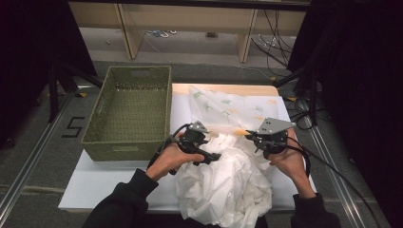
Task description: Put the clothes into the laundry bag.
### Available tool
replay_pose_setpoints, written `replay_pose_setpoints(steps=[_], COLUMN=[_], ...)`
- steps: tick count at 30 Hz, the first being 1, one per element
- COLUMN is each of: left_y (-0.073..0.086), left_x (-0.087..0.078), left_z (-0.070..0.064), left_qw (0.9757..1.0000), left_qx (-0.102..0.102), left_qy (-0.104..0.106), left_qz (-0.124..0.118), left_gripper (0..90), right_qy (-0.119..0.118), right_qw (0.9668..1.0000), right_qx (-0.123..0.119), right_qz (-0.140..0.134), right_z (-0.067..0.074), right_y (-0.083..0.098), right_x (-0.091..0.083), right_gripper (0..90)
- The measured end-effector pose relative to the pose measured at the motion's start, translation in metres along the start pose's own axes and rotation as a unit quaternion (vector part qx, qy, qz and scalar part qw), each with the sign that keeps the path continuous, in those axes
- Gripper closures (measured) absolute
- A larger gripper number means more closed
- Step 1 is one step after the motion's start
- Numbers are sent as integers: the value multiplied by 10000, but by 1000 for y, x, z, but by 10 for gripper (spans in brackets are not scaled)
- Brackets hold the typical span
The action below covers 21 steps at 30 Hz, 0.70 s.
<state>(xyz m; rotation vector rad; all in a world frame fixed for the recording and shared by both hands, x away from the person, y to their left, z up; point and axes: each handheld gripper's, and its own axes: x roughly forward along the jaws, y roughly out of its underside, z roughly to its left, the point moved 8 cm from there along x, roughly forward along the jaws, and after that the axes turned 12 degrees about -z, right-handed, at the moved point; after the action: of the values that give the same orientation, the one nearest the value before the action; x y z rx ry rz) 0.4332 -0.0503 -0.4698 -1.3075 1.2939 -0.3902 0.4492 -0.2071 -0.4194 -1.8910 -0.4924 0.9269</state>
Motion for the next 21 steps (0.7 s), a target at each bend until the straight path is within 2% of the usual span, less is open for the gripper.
replay_pose_setpoints(steps=[1, 2, 3, 4, 5, 7, 8, 9, 10, 11, 12, 13, 14, 15, 16, 17, 18, 19, 21], left_y=[2, 2, 1, 1, -5, -8, -17, -17, -20, -23, -23, -23, -22, -23, -23, -23, -23, -23, -24], left_x=[7, 7, 21, 21, 32, 37, 47, 47, 53, 60, 60, 63, 65, 67, 64, 64, 57, 51, 30], left_z=[-1, -1, -4, -4, -7, -9, -8, -8, -4, 5, 5, 14, 21, 25, 24, 24, 21, 18, 13], left_qw=[10000, 10000, 9999, 9999, 9997, 9996, 9992, 9992, 9986, 9970, 9970, 9961, 9955, 9951, 9953, 9953, 9961, 9962, 9957], left_qx=[68, 68, 3, 3, 28, 34, 46, 46, 92, 128, 128, 146, 44, -177, -375, -375, -323, -268, -34], left_qy=[46, 46, 141, 141, 126, 85, -103, -103, -286, -573, -573, -743, -816, -791, -627, -627, -557, -562, -675], left_qz=[-3, -3, -96, -96, -212, -254, -381, -381, -446, -501, -501, -461, -484, -572, -634, -634, -600, -612, -636], left_gripper=[497, 564, 629, 660, 690, 710, 717, 723, 723, 725, 724, 724, 717, 703, 631, 577, 497, 497, 354], right_qy=[-7, -7, -16, -16, -74, -70, -126, -126, -148, -116, -116, -78, -102, -109, -91, -91, -86, -86, -112], right_qw=[10000, 10000, 10000, 10000, 10000, 10000, 9999, 9999, 9998, 9999, 9999, 10000, 9999, 9999, 9999, 9999, 9999, 9999, 9998], right_qx=[-3, -3, -21, -21, -63, 20, -4, -4, -82, -28, -28, -10, -51, -23, -26, -26, 28, 28, 42], right_qz=[-4, -4, 16, 16, -17, -2, -18, -18, -37, -37, -37, -22, -4, 32, 77, 77, 129, 129, 139], right_z=[0, 0, 1, 1, 2, 4, 6, 6, 6, 5, 5, 4, 4, 4, 3, 3, 2, 2, 2], right_y=[0, 0, 0, 0, -2, -3, -4, -4, -6, -7, -7, -6, -4, -2, 1, 1, 6, 6, 9], right_x=[0, 0, 0, 0, 1, 0, -1, -1, -2, -4, -4, -6, -6, -6, -5, -5, -4, -4, -3], right_gripper=[899, 899, 899, 899, 899, 899, 899, 899, 899, 899, 899, 899, 899, 899, 899, 899, 899, 899, 899])
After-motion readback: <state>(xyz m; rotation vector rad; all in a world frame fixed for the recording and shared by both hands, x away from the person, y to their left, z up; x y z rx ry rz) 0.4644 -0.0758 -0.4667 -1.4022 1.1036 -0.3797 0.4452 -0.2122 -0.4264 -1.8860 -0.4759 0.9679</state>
